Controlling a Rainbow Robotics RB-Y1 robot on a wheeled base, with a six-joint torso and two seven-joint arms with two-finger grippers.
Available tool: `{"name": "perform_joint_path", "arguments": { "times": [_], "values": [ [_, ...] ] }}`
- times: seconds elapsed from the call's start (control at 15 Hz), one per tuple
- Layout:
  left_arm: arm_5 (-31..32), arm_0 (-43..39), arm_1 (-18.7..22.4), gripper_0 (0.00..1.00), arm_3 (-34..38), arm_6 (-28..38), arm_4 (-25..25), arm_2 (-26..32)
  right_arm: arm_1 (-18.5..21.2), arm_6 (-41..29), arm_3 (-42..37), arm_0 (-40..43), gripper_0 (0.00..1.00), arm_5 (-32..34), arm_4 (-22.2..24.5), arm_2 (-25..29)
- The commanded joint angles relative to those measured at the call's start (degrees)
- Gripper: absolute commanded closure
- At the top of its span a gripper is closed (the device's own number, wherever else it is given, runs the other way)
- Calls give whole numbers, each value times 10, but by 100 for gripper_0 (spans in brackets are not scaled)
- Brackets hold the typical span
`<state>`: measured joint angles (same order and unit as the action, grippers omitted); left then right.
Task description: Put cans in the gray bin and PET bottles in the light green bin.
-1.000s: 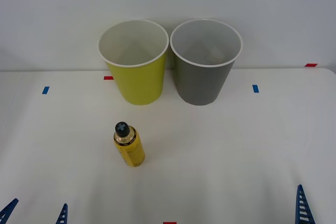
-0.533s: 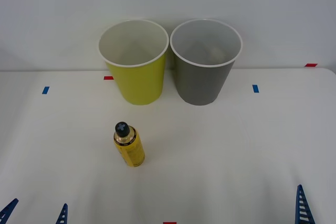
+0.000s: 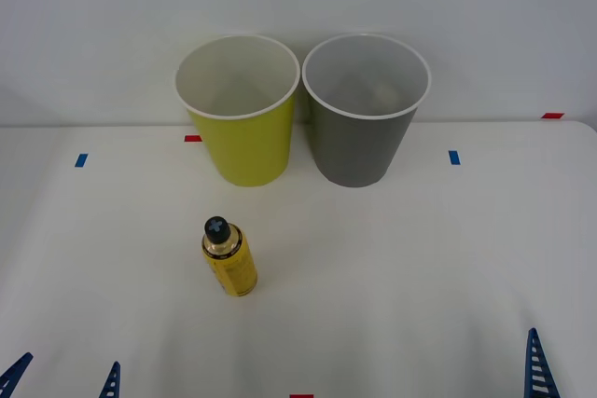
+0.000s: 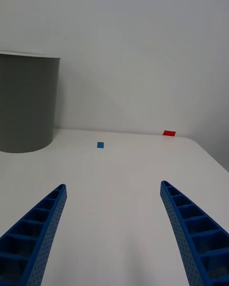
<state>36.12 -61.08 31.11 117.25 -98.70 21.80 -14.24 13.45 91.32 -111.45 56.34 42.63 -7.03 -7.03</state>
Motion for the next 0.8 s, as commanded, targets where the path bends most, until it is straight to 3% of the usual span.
{"name": "perform_joint_path", "arguments": {
  "times": [0.07, 0.8],
  "values": [
    [0, 0, 0, 0, 0, 0, 0, 0, 0, 0, 0, 0, 36, 0, 0, 0],
    [0, 0, 0, 0, 0, 0, 0, 0, 0, 0, 0, 0, 36, 0, 0, 0]
  ]
}}
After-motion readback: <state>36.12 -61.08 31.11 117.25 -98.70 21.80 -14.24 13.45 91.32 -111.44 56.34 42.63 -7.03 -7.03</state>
